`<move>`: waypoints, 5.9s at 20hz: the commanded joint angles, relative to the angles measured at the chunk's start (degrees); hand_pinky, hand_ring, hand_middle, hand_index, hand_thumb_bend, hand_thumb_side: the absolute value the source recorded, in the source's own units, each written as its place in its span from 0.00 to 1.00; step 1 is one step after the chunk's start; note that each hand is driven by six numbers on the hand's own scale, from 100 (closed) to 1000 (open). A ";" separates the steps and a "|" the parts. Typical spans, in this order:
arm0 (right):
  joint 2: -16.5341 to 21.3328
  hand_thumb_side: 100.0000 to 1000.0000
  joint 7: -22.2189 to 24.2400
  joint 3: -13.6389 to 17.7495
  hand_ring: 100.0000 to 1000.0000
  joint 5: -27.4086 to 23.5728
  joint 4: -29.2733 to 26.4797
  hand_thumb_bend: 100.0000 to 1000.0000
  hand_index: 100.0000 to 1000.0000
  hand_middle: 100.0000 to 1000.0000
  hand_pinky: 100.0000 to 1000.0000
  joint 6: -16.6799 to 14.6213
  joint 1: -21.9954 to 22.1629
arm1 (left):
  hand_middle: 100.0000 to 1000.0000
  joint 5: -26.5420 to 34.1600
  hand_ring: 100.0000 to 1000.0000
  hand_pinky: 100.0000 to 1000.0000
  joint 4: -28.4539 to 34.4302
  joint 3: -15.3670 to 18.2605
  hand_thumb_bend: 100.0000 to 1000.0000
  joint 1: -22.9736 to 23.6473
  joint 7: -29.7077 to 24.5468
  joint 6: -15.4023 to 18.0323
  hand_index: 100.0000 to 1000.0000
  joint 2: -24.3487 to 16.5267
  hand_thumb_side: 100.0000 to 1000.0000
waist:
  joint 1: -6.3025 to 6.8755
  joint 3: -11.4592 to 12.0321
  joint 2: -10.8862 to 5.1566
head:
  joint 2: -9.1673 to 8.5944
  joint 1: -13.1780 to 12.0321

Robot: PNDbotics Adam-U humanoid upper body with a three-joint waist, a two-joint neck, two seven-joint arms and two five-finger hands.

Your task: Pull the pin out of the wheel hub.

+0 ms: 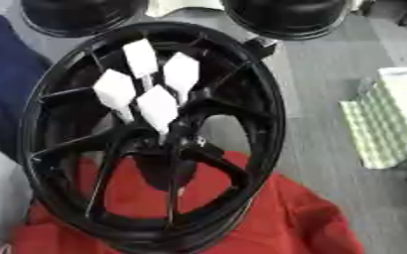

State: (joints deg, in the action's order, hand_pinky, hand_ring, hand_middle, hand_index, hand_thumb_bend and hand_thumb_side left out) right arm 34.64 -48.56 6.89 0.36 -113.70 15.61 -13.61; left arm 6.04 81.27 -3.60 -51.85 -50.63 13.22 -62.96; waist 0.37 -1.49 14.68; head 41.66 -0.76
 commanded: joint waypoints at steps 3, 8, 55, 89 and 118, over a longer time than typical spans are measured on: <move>1.42 0.14 -3.41 0.74 0.54 0.26 -0.90 0.23 0.64 0.47 0.68 3.03 -0.69 | 0.71 0.15 0.74 0.83 2.21 0.01 0.00 -0.43 -1.34 1.98 0.83 -0.95 0.45 | 0.18 -0.32 -0.53 | -0.32 0.48; 1.22 0.14 -3.41 0.55 0.54 0.11 -0.90 0.23 0.64 0.47 0.68 2.86 -1.16 | 0.72 -0.14 0.75 0.82 8.07 -3.30 0.00 0.68 -1.34 3.77 0.83 -0.96 0.45 | 0.16 -0.83 -0.17 | -0.54 0.37; -1.39 0.15 -3.41 -0.57 0.53 -2.04 -0.90 0.22 0.63 0.46 0.68 0.18 -2.39 | 0.76 -16.15 0.82 0.86 10.81 -29.38 0.12 -10.41 -1.34 -3.56 0.87 11.66 0.39 | 0.54 -3.41 1.72 | -0.55 -0.34; -2.19 0.15 -3.41 0.66 0.53 -2.56 -0.90 0.23 0.63 0.46 0.67 -0.58 -2.59 | 0.37 -17.96 0.53 0.71 10.07 -30.21 0.00 -9.53 -1.34 -2.11 0.54 12.52 0.14 | 0.33 -3.97 2.52 | -1.27 -0.73; -1.82 0.14 -3.41 2.68 0.53 -1.77 -0.90 0.24 0.63 0.46 0.68 -0.23 -1.76 | 0.17 -9.49 0.39 0.61 4.25 -1.50 0.00 0.37 13.72 -11.12 0.34 -0.48 0.08 | -0.59 -1.40 2.18 | -1.15 1.01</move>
State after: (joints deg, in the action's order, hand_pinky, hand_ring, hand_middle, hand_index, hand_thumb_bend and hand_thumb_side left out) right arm 31.09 -50.44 8.82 -2.10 -113.70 13.73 -15.05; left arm -2.59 87.07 -8.07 -50.95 -38.48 2.10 -60.21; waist -0.21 -2.87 18.42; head 41.01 0.02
